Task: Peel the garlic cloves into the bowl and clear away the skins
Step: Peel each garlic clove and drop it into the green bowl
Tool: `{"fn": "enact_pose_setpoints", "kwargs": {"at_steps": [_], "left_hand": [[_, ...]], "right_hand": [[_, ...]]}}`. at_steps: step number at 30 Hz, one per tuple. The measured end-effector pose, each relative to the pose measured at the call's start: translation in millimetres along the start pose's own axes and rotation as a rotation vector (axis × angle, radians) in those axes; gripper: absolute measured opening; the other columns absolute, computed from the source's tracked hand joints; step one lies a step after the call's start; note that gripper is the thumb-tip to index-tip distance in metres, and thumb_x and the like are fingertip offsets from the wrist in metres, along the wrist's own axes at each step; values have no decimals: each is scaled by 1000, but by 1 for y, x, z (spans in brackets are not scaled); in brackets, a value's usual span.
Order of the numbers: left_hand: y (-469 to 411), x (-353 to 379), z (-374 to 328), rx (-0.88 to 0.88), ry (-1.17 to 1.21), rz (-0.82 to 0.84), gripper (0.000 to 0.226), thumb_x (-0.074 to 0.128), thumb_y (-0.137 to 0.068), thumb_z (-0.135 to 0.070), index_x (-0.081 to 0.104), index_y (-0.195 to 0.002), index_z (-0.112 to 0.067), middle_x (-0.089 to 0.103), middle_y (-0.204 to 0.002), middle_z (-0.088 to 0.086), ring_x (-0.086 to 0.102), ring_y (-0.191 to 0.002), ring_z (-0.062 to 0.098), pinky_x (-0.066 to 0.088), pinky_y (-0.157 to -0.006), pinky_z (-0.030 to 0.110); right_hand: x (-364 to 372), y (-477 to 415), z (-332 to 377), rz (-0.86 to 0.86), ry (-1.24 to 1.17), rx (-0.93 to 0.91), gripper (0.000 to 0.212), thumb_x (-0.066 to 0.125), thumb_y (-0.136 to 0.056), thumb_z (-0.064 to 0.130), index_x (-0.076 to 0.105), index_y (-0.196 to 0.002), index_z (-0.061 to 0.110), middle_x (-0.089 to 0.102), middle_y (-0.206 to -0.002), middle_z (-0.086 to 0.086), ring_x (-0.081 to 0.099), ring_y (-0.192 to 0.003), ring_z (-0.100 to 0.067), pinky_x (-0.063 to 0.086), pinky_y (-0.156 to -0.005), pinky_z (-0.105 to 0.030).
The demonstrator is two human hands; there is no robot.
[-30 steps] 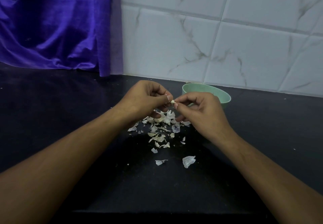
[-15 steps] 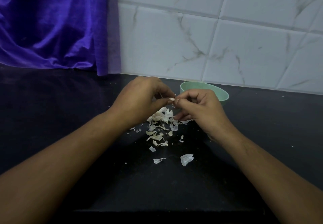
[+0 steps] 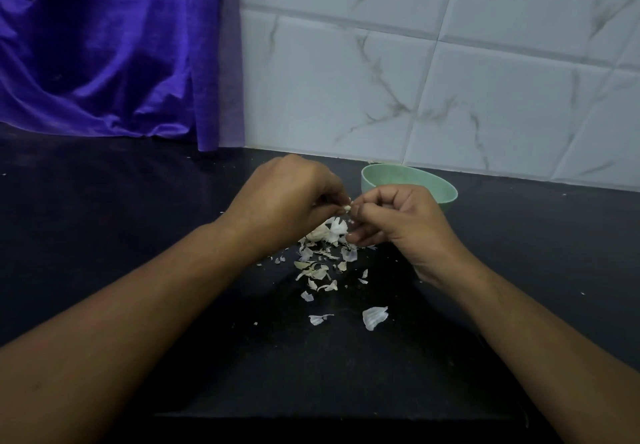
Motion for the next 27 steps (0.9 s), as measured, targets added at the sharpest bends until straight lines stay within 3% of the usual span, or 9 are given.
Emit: {"fn": "enact_pose_setpoints", "kwargs": {"at_steps": [9,15,19,22,27], "left_hand": [[1,0,3,-30,194,-50,9,83,-87,-30,82,-96,-31,78,-84,-13,69,-74,0,59,-70,36],[1,6,6,-191,513,-87,10,83,-88,-24,83,-98,-21,78,-81,-11,71,-74,-2,56,-69,22],[0,8,8,-312,844,-149,10,78,-92,-11,79,-103,-10,78,-84,1,72,-76,10,62,-70,31],[0,6,11,-408,959,-166,10,74,-95,-12,77,-104,-11,76,-95,17,71,-79,15,63,-69,35],[4,8,19,-529,1039,-135,9,73,-95,-13,77,-102,-17,76,-93,10,70,-79,15,60,-64,27]], "right_hand": [[2,1,-2,9,-199,122,18,60,-91,-5,69,-79,4,68,-70,-13,66,-52,-16,62,-57,-28],[6,0,-1,51,-380,184,9,59,-95,0,68,-93,1,66,-69,-6,65,-52,-12,60,-54,-26],[12,2,-3,86,-274,169,10,62,-95,2,67,-88,6,66,-71,-6,67,-55,-16,61,-55,-28],[13,4,-4,80,-128,116,7,65,-97,5,70,-91,5,69,-76,-8,68,-57,-20,61,-57,-33],[7,2,2,52,-61,19,11,68,-98,15,74,-96,6,75,-92,-12,72,-66,-25,61,-58,-34]]}}
Point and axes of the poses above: each hand's wrist, its own y-axis away from the middle knuckle, its own x-axis out of the palm, z = x × y, the point moved 5 cm from there along -y, towards the middle knuckle
